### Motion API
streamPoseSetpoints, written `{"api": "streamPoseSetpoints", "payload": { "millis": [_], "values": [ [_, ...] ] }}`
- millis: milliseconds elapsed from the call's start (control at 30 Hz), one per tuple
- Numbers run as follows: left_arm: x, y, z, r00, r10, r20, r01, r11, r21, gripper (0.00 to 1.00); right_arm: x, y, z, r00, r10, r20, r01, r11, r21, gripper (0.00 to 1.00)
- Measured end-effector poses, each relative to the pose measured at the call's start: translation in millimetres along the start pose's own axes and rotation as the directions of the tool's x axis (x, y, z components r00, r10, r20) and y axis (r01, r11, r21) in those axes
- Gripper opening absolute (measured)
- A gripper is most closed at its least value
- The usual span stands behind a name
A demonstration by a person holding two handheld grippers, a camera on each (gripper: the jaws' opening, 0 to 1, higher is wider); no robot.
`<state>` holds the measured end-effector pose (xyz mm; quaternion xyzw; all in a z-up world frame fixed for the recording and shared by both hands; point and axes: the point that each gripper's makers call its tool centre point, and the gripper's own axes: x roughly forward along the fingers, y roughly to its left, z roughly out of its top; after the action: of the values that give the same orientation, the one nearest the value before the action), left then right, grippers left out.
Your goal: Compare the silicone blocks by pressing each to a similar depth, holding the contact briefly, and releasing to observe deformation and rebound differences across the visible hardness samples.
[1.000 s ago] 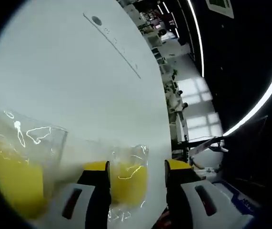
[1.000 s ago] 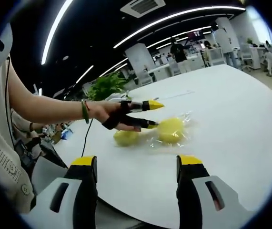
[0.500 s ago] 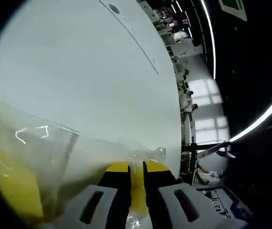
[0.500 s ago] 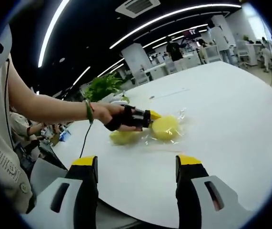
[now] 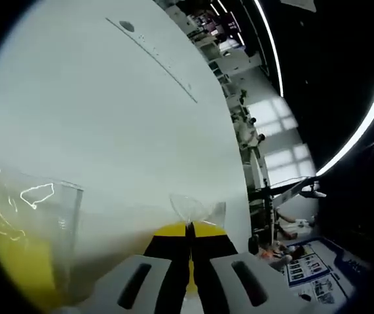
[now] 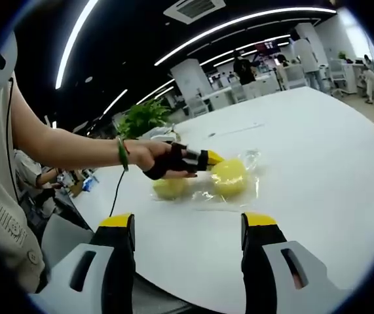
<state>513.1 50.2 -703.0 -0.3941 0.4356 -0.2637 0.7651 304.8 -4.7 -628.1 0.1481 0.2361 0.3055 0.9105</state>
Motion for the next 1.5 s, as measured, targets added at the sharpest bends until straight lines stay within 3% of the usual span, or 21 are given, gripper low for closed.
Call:
{"api": "streamPoseSetpoints", "payload": {
  "millis": [133, 267, 333, 467, 533, 600, 667, 900, 1033, 1200, 1300, 1433, 1500],
  "values": [
    [-8.2, -11.1, 2.3, 1.000, -0.005, -0.004, 0.005, 0.994, 0.106, 0.00, 0.2, 5.6, 5.3, 1.000, 0.011, 0.010, -0.010, 1.000, -0.014, 0.61],
    [-18.3, -29.0, 3.9, 1.000, -0.029, 0.006, 0.027, 0.964, 0.266, 0.00, -0.7, 11.3, 7.9, 1.000, 0.020, 0.011, -0.019, 0.999, -0.033, 0.60],
    [-22.7, -38.6, 3.6, 0.999, -0.048, 0.008, 0.043, 0.950, 0.309, 0.00, -1.9, 14.7, 9.0, 1.000, 0.026, 0.013, -0.025, 0.999, -0.043, 0.60],
    [-28.9, -49.1, 2.0, 0.999, -0.039, 0.002, 0.034, 0.892, 0.450, 0.00, -5.1, 18.1, 10.6, 0.999, 0.028, 0.015, -0.027, 0.998, -0.059, 0.60],
    [-31.7, -56.1, -2.0, 0.999, -0.047, -0.003, 0.042, 0.880, 0.473, 0.00, -8.1, 19.7, 11.2, 1.000, 0.026, 0.013, -0.026, 0.997, -0.068, 0.59],
    [-34.0, -59.8, -7.0, 0.999, -0.045, -0.014, 0.045, 0.850, 0.524, 0.00, -11.3, 20.0, 12.6, 1.000, 0.022, 0.016, -0.021, 0.997, -0.076, 0.59],
    [-36.2, -62.0, -10.7, 0.999, -0.038, -0.018, 0.041, 0.808, 0.588, 0.00, -15.8, 21.2, 15.1, 1.000, 0.018, 0.019, -0.017, 0.996, -0.088, 0.59],
    [-46.7, -75.5, -17.9, 0.997, -0.076, -0.031, 0.081, 0.824, 0.561, 0.00, -24.9, 24.8, 22.8, 1.000, 0.008, 0.030, -0.005, 0.994, -0.108, 0.58],
    [-59.0, -86.1, -18.6, 0.994, -0.105, -0.029, 0.102, 0.818, 0.566, 0.00, -26.5, 26.6, 27.8, 1.000, -0.005, 0.030, 0.008, 0.992, -0.123, 0.59],
    [-78.4, -100.3, -20.4, 0.987, -0.154, -0.038, 0.146, 0.794, 0.590, 0.00, -22.3, 31.2, 30.2, 1.000, 0.000, 0.022, 0.003, 0.990, -0.143, 0.57],
    [-95.8, -109.5, -16.8, 0.979, -0.201, -0.023, 0.178, 0.807, 0.564, 0.00, -17.5, 35.8, 34.2, 1.000, 0.010, 0.023, -0.007, 0.989, -0.146, 0.57],
    [-115.7, -116.5, -13.6, 0.976, -0.216, -0.006, 0.176, 0.782, 0.598, 0.00, -8.7, 43.1, 42.1, 0.999, 0.031, 0.011, -0.029, 0.983, -0.179, 0.59],
    [-127.0, -117.8, -9.2, 0.977, -0.213, 0.009, 0.158, 0.754, 0.638, 0.00, -4.3, 47.1, 48.0, 0.999, 0.047, 0.008, -0.045, 0.978, -0.206, 0.60]
  ]
}}
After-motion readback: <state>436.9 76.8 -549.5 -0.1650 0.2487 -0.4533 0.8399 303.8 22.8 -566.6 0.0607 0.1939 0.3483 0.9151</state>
